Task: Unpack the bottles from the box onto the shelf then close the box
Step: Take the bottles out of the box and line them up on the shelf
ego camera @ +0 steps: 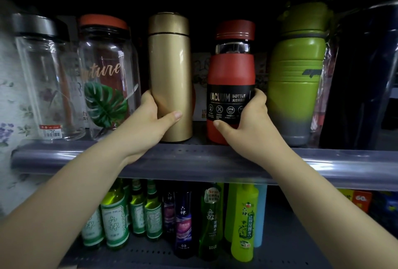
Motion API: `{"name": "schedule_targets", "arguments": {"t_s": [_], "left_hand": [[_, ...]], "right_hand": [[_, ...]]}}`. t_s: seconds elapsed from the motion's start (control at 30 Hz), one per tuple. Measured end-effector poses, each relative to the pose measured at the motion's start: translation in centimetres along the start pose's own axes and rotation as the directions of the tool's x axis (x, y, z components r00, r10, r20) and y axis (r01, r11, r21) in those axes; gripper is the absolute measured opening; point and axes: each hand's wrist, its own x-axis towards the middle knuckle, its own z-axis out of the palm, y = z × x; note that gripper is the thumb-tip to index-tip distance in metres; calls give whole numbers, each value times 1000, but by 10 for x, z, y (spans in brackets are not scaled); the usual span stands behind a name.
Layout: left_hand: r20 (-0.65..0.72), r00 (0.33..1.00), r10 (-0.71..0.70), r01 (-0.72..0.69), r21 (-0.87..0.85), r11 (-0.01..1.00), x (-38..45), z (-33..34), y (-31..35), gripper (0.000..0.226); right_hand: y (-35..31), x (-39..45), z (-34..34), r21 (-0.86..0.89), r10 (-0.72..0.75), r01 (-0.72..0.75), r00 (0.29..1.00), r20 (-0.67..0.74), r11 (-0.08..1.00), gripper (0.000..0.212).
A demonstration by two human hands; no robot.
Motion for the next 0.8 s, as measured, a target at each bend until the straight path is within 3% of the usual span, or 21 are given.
{"name": "schedule_targets", "arguments": {"t_s": [0.27,0.47,0.57,0.67,0.73,0.8], "left_hand": [[22,997,-80,77,131,988,1,2,10,82],[-7,992,-127,123,307,944,-6,-2,24,94],[-104,994,-19,63,445,893,-26,3,37,101],[-105,969,223,-134,535,834,-54,25,54,100],[-36,918,395,-329,487,809,-64,46,70,95],[70,880,470,-461,373,806,-63,71,84,91]], "right_hand": [[1,2,0,13,16,-16,1000,11,1000,93],[-7,-6,-15,-54,-20,20,1000,-2,998,106],[-10,-28,-40,-63,-152,148,987,-59,987,79],[-5,-48,-67,-84,-246,236,961,-124,968,63],[5,-51,-85,-158,-308,279,929,-203,947,58],[16,-49,-102,-205,-331,281,900,-284,938,53]]}}
